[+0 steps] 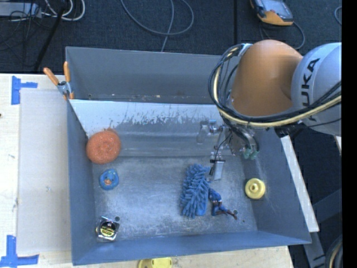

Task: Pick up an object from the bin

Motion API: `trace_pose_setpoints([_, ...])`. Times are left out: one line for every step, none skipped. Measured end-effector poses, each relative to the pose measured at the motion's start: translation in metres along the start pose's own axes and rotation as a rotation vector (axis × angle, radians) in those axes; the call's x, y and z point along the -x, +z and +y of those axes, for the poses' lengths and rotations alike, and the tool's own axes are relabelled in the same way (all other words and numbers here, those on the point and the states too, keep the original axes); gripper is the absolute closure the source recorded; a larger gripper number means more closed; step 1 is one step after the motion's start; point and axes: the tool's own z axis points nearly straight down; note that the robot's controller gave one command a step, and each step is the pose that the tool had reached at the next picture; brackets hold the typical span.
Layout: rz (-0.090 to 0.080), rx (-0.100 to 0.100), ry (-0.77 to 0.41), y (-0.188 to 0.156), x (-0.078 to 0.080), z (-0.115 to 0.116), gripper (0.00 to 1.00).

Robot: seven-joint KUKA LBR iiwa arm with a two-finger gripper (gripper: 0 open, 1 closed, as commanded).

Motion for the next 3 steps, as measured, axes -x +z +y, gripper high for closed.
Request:
trace_pose_setpoints([-0.007,0.000,0.000,-0.005,0.001,0.000,0.00])
trace_pose_setpoints([-0.012,0.000,-0.024,0.028,-0.018,-0.005,0.00])
trace_pose_setpoints([-0.005,0.000,0.037,0.052,-0.024,-0.016,0.00])
